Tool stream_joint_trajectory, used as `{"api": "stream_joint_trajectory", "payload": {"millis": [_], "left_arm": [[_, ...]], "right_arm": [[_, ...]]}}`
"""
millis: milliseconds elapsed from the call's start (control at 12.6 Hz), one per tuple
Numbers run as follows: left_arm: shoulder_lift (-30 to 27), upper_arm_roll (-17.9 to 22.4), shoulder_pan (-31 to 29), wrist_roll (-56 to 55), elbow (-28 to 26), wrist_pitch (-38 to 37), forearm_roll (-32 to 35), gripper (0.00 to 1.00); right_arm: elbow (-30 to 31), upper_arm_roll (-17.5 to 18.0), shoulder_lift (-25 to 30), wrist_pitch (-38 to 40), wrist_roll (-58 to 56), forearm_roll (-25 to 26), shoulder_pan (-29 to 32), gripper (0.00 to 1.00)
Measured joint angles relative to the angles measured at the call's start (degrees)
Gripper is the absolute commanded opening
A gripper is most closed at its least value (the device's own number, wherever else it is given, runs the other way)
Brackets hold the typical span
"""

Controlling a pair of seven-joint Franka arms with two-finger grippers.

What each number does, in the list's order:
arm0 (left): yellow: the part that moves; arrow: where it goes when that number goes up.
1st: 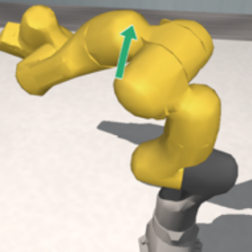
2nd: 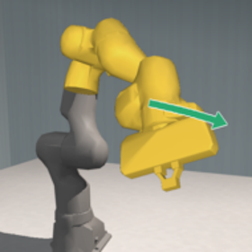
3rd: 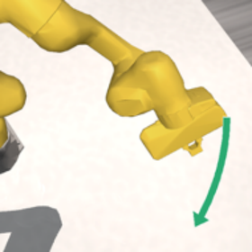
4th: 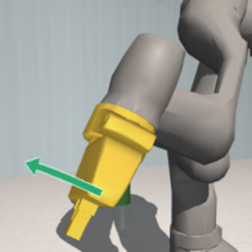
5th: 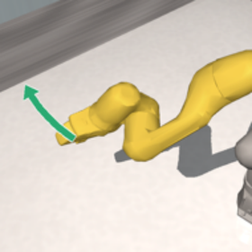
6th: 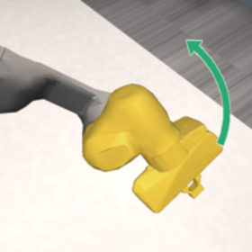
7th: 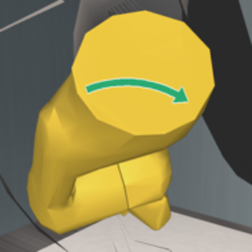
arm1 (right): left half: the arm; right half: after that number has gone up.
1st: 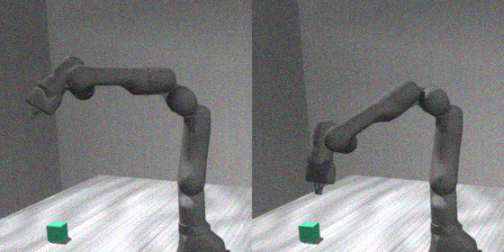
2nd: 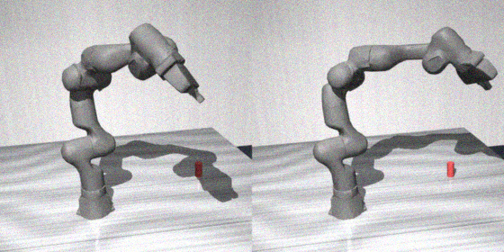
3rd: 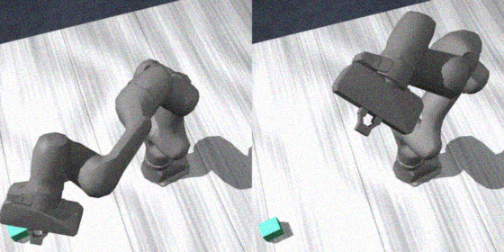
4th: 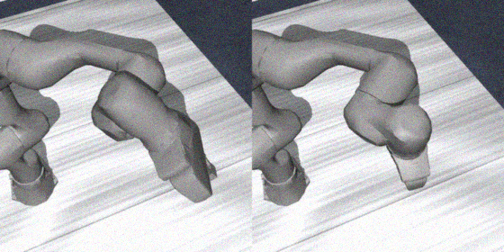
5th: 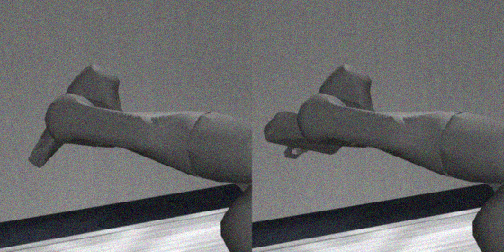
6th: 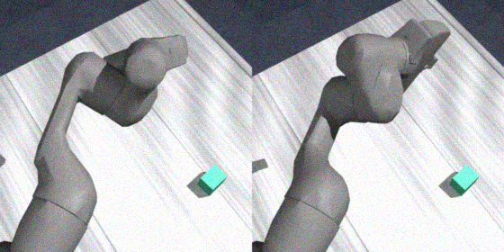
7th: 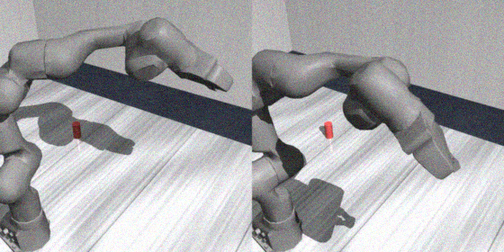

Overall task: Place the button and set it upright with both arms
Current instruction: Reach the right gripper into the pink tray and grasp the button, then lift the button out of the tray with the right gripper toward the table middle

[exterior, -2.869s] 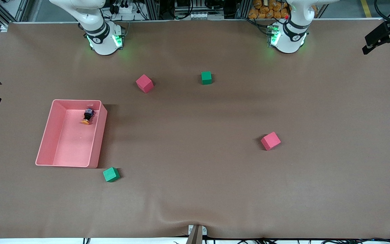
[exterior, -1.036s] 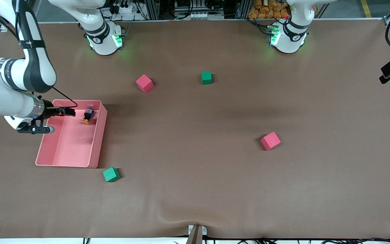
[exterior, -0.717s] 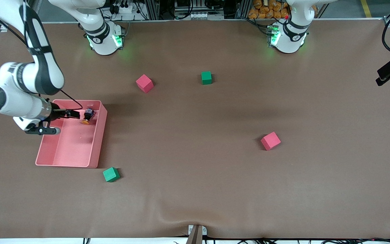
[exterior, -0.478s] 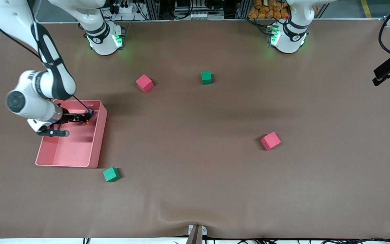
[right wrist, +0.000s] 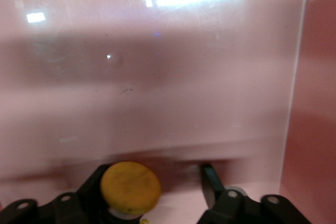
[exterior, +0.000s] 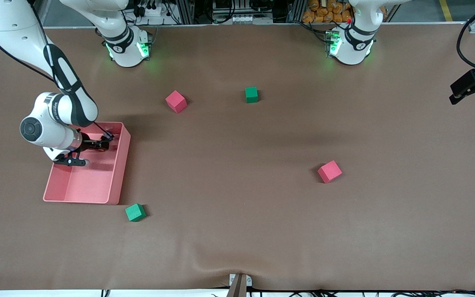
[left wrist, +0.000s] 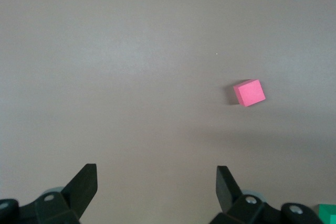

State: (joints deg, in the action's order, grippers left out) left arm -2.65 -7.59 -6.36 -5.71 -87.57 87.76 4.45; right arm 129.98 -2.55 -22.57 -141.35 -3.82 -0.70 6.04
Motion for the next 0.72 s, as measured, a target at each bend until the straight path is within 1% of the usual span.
{"api": "stream_joint_trajectory", "payload": {"millis": [80, 159, 319, 478, 558, 717], "left_arm": [[0.00, -0.08, 0.00, 0.00, 0.04, 0.00, 0.00, 1.00], [0.00, -0.09, 0.00, 0.00, 0.07, 0.00, 0.00, 1.00], [0.00, -0.10, 0.00, 0.00, 0.08, 0.00, 0.00, 1.00], [0.00, -0.11, 0.00, 0.00, 0.08, 0.00, 0.00, 1.00], [0.00, -0.12, 0.00, 0.00, 0.08, 0.00, 0.00, 1.00], [-0.01, -0.15, 0.01, 0.00, 0.14, 0.00, 0.00, 1.00]], "right_arm": [[-0.03, 0.08, 0.19, 0.15, 0.00, 0.00, 0.00, 0.18], [-0.05, 0.21, 0.34, 0.20, 0.02, -0.01, -0.02, 0.13], [-0.28, 0.46, 0.55, 0.50, 0.06, -0.02, -0.04, 0.12], [-2.02, 0.93, 1.89, 4.34, 0.06, -0.02, -0.23, 0.12], [-4.16, 1.15, 3.30, 8.63, -0.01, -0.02, -0.43, 0.12], [-10.45, 1.47, 6.38, 19.04, -0.16, -0.02, -1.56, 0.12]]}}
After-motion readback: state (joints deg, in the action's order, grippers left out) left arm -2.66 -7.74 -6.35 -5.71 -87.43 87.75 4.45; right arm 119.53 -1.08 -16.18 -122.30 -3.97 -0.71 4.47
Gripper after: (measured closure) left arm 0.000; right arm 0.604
